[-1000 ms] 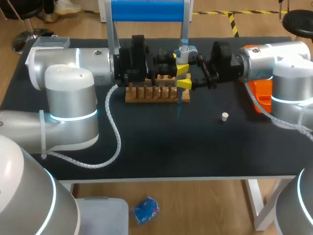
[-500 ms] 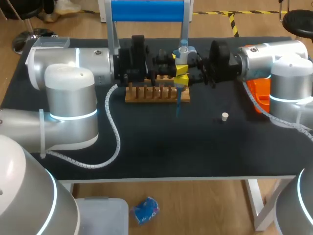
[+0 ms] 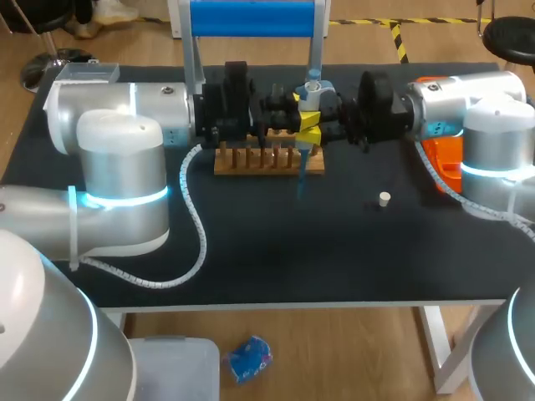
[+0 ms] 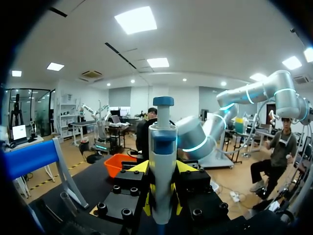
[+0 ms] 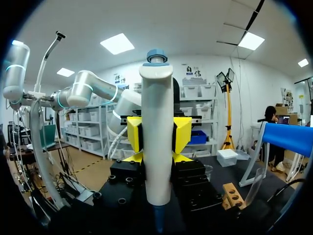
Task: Invert the test tube, pick up the pipette, mount the tip to pipette, aspirate from beaker and dispense into the tube, eject the tip, return the pipette, and cap with the stopper.
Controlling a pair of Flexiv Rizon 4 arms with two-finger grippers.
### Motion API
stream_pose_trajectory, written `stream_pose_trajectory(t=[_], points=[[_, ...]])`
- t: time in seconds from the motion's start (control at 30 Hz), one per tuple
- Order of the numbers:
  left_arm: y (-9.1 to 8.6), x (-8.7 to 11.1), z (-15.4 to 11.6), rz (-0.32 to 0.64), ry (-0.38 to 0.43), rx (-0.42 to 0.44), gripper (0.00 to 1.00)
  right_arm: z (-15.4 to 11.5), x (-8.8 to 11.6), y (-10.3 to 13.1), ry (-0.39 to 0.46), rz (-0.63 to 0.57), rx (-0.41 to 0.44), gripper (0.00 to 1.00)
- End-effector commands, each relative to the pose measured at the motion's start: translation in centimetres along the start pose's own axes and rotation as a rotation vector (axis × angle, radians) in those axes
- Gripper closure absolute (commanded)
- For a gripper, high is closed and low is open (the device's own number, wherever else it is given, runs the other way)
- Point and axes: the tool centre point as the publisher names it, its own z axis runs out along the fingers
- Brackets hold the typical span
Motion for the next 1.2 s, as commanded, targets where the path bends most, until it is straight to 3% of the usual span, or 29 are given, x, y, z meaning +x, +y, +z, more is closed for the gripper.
stream_pose_trajectory(t=[0.03,0.33,0.37,0.4,0.67,0.8,1.2], points=[[0.1,0.6,0.2,0.000,0.000,0.000,1.00,-0.1,-0.5,0.1,-0.001,0.002,0.001,1.00],[0.1,0.6,0.5,0.000,0.002,0.012,1.00,-0.1,-0.8,0.1,-0.009,0.004,0.006,1.00],[0.1,0.7,0.4,0.000,0.002,0.025,0.71,-0.2,-0.8,0.1,-0.010,0.004,0.007,1.00],[0.0,0.7,0.4,0.005,0.004,0.030,0.00,-0.2,-0.8,0.1,-0.011,0.004,0.008,1.00],[-1.0,0.8,-0.7,0.014,-0.028,0.027,0.00,-0.8,-1.1,-0.2,-0.027,0.000,0.017,1.00],[-1.0,0.2,-2.4,-0.014,-0.101,0.042,0.00,-1.6,-1.1,0.1,-0.039,-0.007,0.018,1.00],[-1.0,0.2,-2.4,-0.014,-0.101,0.042,0.00,-6.1,-0.2,1.4,-0.067,-0.018,0.039,1.00]])
